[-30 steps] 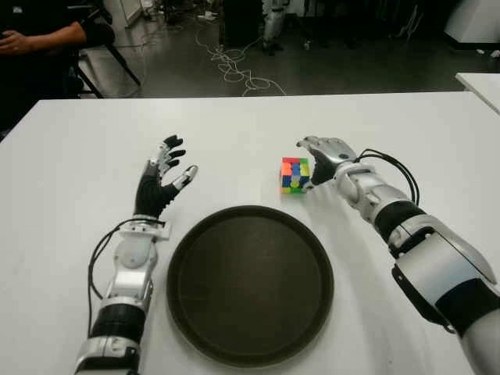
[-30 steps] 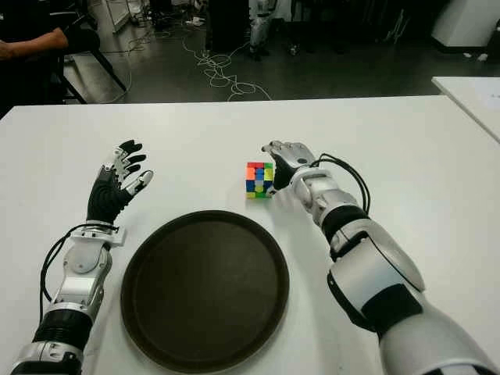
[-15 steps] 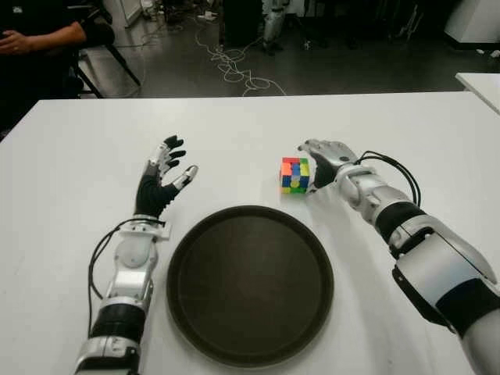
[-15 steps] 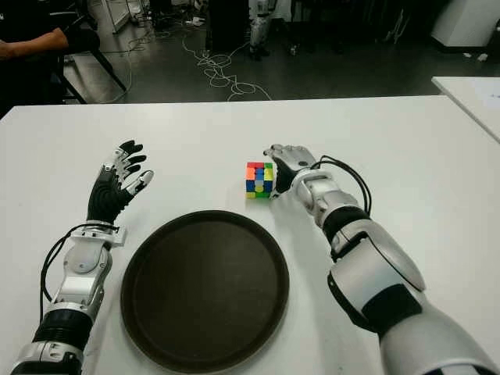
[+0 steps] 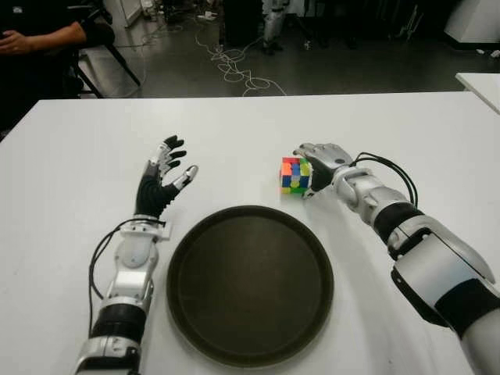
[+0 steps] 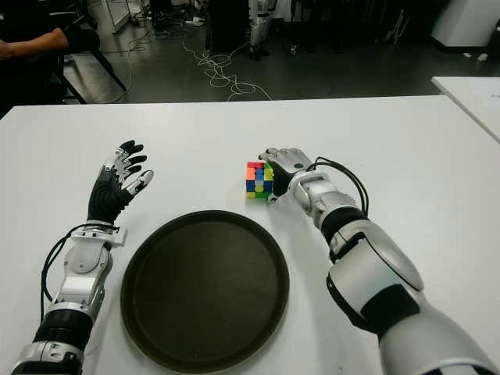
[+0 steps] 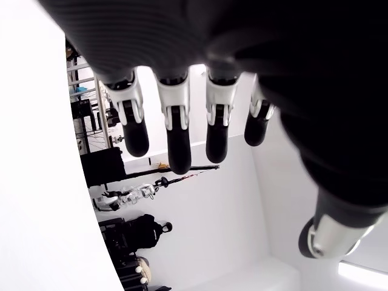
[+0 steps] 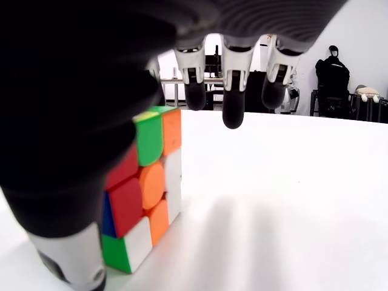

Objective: Pick up the Rubik's Cube and put it in the plate

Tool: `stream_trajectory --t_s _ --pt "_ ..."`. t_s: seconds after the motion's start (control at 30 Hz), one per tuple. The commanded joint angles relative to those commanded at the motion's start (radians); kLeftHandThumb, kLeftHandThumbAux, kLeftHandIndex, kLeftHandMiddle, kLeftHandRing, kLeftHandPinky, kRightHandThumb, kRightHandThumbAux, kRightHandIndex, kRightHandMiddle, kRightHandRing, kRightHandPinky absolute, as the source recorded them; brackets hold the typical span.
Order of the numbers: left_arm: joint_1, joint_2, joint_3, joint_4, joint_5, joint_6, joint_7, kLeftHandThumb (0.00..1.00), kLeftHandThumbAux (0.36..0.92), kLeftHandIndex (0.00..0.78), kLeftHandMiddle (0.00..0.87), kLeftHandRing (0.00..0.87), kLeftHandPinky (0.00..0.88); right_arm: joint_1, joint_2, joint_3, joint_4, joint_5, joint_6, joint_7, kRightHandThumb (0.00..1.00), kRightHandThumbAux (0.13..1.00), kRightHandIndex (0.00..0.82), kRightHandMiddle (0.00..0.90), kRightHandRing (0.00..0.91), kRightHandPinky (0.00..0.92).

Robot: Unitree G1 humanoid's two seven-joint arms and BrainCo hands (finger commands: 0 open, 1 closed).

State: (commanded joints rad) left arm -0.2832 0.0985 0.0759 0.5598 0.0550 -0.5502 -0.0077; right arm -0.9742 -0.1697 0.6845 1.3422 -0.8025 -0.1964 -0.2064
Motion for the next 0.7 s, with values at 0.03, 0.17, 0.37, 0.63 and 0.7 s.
stream_trajectory --t_s 0.03,0.17,0.37,0.63,0.7 --pt "0.000 0.001 0.000 0.000 0.002 0.000 0.001 0.031 0.614 0.122 0.177 0.175 0.155 0.000 0.000 0.000 0.000 0.000 0.000 -0.002 0.000 0.793 0.096 0.110 0.143 0.135" --pt "0.001 0.003 -0.002 0.000 0.018 -0.001 0.015 0.035 0.616 0.122 0.178 0.177 0.160 0.003 0.003 0.001 0.000 0.002 0.001 -0.011 0.000 0.802 0.104 0.122 0.163 0.156" --pt "0.000 0.004 -0.003 0.001 0.017 -0.001 0.015 0.049 0.630 0.122 0.176 0.179 0.166 0.003 0.005 0.001 0.000 0.004 0.000 -0.014 0.000 0.809 0.107 0.121 0.162 0.161" --pt "-0.001 0.005 -0.004 0.003 0.018 -0.004 0.014 0.045 0.621 0.123 0.172 0.177 0.164 0.004 0.009 0.005 0.001 0.003 0.005 -0.012 0.000 0.811 0.107 0.113 0.158 0.167" --pt "-0.002 0.006 -0.004 0.005 0.018 -0.008 0.014 0.048 0.617 0.126 0.177 0.181 0.164 0.004 0.009 0.005 0.001 0.004 0.006 -0.011 0.000 0.812 0.106 0.110 0.154 0.157"
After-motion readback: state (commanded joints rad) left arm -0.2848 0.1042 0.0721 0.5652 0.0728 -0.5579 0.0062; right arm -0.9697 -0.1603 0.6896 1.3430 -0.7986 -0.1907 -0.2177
